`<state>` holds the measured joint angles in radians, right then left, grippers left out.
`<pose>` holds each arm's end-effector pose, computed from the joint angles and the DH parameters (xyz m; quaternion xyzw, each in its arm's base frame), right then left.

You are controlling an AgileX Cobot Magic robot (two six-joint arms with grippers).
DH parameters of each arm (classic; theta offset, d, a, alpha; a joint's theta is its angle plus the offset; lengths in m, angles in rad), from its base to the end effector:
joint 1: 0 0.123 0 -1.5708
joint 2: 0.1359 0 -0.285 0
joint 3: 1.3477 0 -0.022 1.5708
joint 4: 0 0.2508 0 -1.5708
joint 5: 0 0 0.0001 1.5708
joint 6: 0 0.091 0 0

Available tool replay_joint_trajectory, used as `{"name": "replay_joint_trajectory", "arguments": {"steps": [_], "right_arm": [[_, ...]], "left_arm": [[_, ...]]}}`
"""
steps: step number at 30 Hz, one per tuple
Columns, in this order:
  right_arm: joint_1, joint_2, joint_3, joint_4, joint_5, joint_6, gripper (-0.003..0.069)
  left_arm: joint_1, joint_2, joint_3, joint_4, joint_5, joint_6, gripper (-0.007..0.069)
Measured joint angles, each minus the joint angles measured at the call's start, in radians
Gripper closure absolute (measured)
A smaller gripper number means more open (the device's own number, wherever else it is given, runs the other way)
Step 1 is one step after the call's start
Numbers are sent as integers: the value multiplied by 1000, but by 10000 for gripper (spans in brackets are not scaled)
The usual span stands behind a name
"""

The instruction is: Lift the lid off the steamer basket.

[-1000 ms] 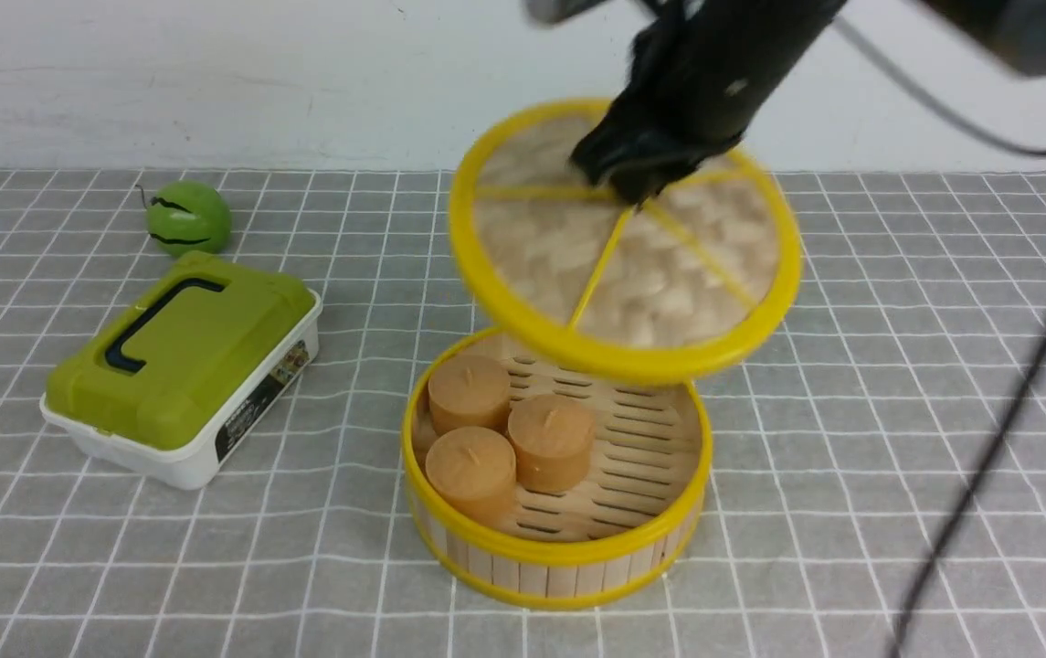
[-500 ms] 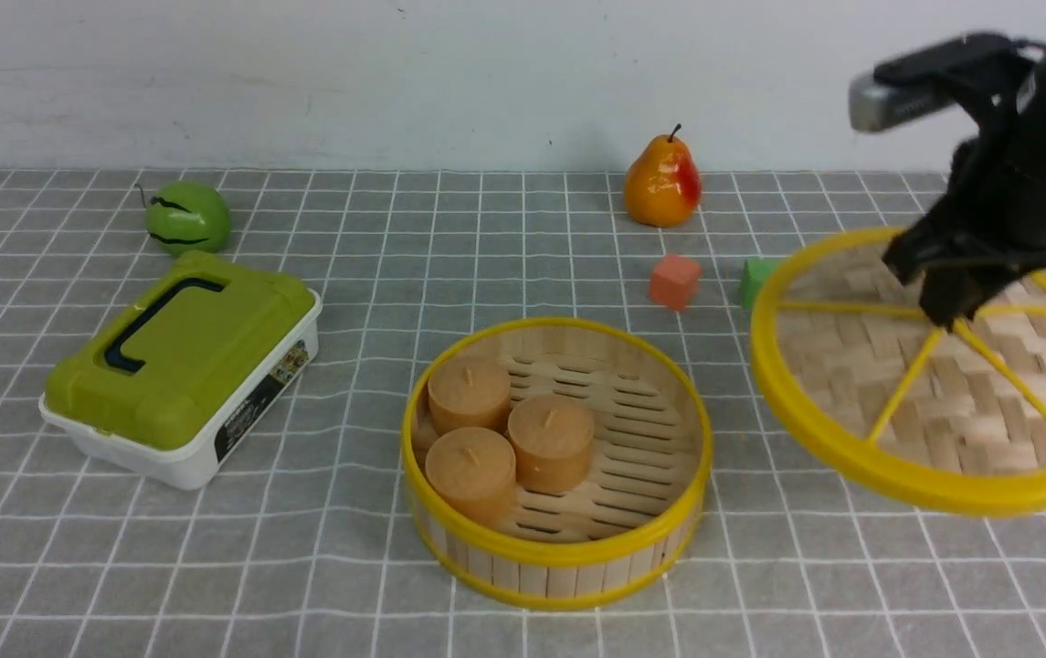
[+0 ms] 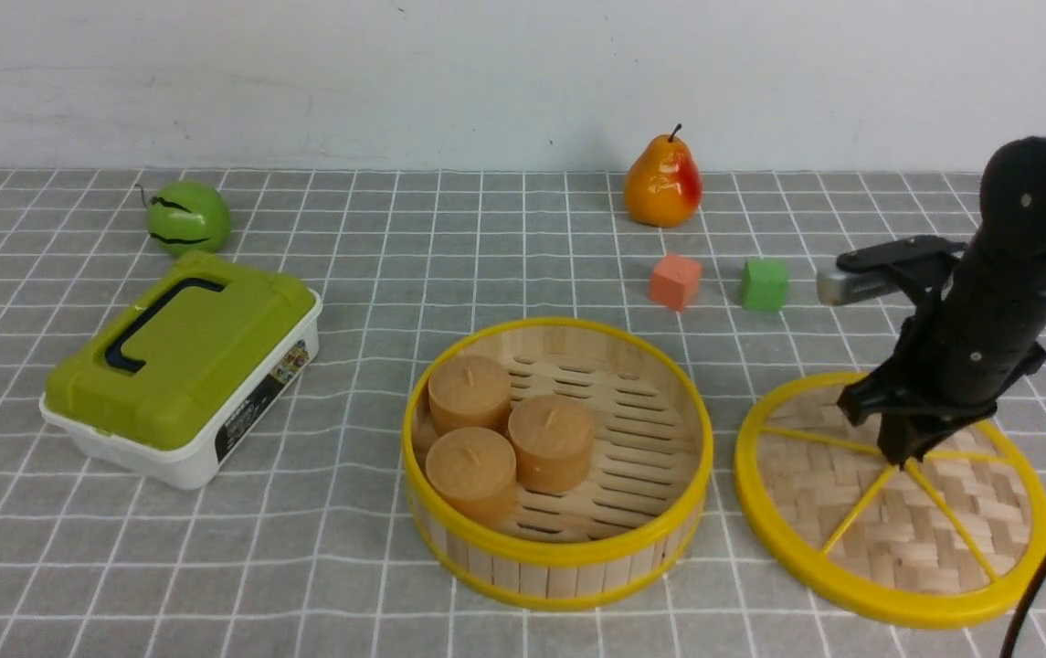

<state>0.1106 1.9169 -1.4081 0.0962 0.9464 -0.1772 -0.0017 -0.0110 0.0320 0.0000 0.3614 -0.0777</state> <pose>0.3852 0.0499 0.2041 -0.1187 0.9869 0.0383 0.1024 0.0530 -0.0001 0.1705 -0.0305 0.8028 -0.0236 0.5950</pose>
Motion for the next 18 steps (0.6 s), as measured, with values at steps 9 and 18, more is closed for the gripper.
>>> {"name": "replay_joint_trajectory", "arguments": {"steps": [9, 18], "right_arm": [[-1, -28, -2, 36, 1, 0, 293], [0, -435, 51, 44, 52, 8, 158]], "left_arm": [[0, 0, 0, 0, 0, 0, 386], [0, 0, 0, 0, 0, 0, 386]]}}
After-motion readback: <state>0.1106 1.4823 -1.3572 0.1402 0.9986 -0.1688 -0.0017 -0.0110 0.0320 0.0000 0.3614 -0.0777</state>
